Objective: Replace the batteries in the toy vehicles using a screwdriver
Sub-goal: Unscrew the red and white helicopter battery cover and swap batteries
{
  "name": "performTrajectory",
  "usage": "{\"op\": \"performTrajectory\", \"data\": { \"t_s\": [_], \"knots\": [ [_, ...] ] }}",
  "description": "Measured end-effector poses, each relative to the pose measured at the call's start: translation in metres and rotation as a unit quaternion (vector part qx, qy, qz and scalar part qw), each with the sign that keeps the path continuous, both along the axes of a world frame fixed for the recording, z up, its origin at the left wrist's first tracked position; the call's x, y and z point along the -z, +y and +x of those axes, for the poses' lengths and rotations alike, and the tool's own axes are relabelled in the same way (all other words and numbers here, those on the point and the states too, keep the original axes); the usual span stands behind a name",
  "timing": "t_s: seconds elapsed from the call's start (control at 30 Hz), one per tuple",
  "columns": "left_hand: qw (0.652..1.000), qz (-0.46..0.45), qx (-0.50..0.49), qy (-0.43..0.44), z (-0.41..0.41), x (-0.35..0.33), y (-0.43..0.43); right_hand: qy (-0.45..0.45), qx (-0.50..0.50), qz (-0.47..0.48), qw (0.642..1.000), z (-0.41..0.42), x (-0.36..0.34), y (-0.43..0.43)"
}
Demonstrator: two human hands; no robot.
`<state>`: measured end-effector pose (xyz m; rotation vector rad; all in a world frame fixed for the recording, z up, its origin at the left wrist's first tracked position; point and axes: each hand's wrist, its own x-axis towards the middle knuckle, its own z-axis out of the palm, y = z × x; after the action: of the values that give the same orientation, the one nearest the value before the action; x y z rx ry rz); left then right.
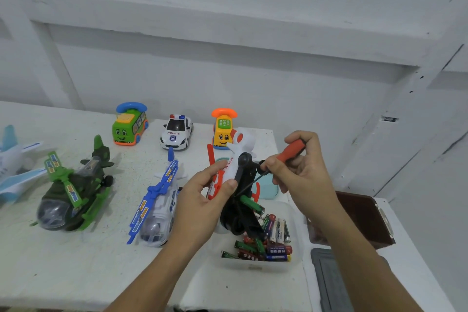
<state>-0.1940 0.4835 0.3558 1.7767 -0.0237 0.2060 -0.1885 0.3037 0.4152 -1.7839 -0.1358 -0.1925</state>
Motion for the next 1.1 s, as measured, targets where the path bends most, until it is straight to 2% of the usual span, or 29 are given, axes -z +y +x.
{"op": "performTrajectory", "data": {
  "t_s": [0.17,0.4,0.57,0.73,0.87,1.03,1.1],
  "knots": [
    [1.0,0.013,0.0,0.0,0.001,-0.001,0.0,0.009,0.016,-0.007,1.0,0.0,-0.003,-0.008],
    [1.0,-0.005,-0.013,0.001,0.004,0.0,0.0,0.026,0.071,0.097,0.992,0.01,-0.003,-0.026],
    [0.999,-0.03,-0.044,0.003,0.011,0.001,0.002,0.112,0.112,0.293,0.943,0.034,0.011,-0.046],
    [0.993,-0.09,-0.073,0.005,0.024,0.003,0.003,0.145,0.146,0.367,0.907,0.07,0.037,-0.064],
    [0.988,-0.132,-0.085,0.008,0.036,0.001,0.002,0.16,0.162,0.308,0.924,0.106,0.061,-0.071],
    [0.982,-0.153,-0.106,0.019,0.049,0.001,-0.003,0.19,0.159,0.115,0.962,0.145,0.092,-0.073],
    [0.982,-0.153,-0.112,0.023,0.054,0.0,-0.006,0.187,0.145,0.068,0.969,0.158,0.101,-0.072]
  ]
}}
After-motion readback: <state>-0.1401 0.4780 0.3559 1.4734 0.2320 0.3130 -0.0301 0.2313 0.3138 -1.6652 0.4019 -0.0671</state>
